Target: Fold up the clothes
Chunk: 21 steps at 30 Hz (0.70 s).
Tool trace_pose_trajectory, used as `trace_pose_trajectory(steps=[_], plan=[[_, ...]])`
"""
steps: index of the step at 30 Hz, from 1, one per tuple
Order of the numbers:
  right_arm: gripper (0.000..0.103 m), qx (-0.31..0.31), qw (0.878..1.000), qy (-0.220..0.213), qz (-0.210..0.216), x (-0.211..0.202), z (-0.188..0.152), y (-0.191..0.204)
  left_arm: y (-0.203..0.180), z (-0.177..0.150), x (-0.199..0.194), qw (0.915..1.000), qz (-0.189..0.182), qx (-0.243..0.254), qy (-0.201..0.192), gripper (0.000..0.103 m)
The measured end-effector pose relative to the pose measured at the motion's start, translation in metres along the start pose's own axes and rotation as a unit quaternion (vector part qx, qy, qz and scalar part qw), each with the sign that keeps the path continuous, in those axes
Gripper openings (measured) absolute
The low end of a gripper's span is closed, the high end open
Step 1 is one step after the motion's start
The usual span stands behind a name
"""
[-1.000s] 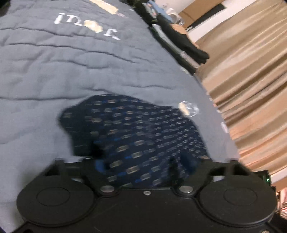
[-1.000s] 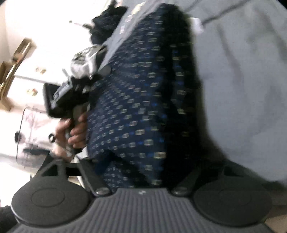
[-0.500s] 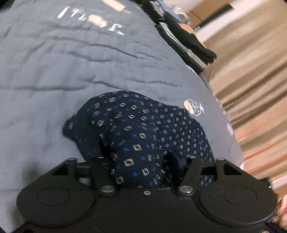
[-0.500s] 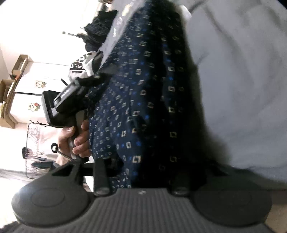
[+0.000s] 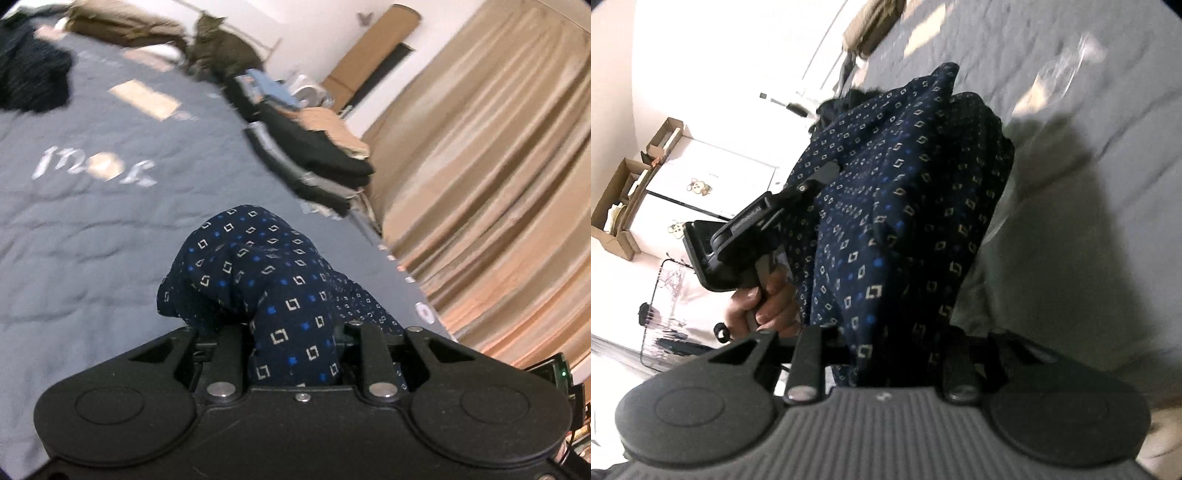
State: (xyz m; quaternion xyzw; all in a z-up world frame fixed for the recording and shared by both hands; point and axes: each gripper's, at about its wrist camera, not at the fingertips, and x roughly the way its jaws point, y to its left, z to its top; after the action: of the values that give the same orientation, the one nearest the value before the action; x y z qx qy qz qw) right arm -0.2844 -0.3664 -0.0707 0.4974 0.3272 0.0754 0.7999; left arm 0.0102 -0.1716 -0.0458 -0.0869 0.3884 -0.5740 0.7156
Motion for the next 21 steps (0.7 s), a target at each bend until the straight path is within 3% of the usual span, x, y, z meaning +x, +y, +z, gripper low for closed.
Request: trace_pose_trajectory(steps=[4, 10, 17, 21], plan=[[0.025, 0.003, 0.999, -0.020, -0.028, -0.043, 0.024, -0.027, -0.040, 0.006, 0.057, 0.9999, -0.015, 0.000, -0.004, 0.023], [0.025, 0.016, 0.996, -0.036, -0.079, -0.118, 0.078, -0.090, -0.092, 0.007, 0.178, 0.9993, -0.028, -0.005, 0.026, 0.023], [0.025, 0.028, 0.990, -0.050, -0.132, -0.190, 0.156, -0.171, -0.131, 0.018, 0.315, 0.9977, -0.052, -0.016, 0.039, 0.023], [0.025, 0.020, 0.987, -0.051, -0.152, -0.221, 0.205, -0.205, -0.149, 0.028, 0.369, 0.9972, -0.062, -0.016, 0.039, 0.023]])
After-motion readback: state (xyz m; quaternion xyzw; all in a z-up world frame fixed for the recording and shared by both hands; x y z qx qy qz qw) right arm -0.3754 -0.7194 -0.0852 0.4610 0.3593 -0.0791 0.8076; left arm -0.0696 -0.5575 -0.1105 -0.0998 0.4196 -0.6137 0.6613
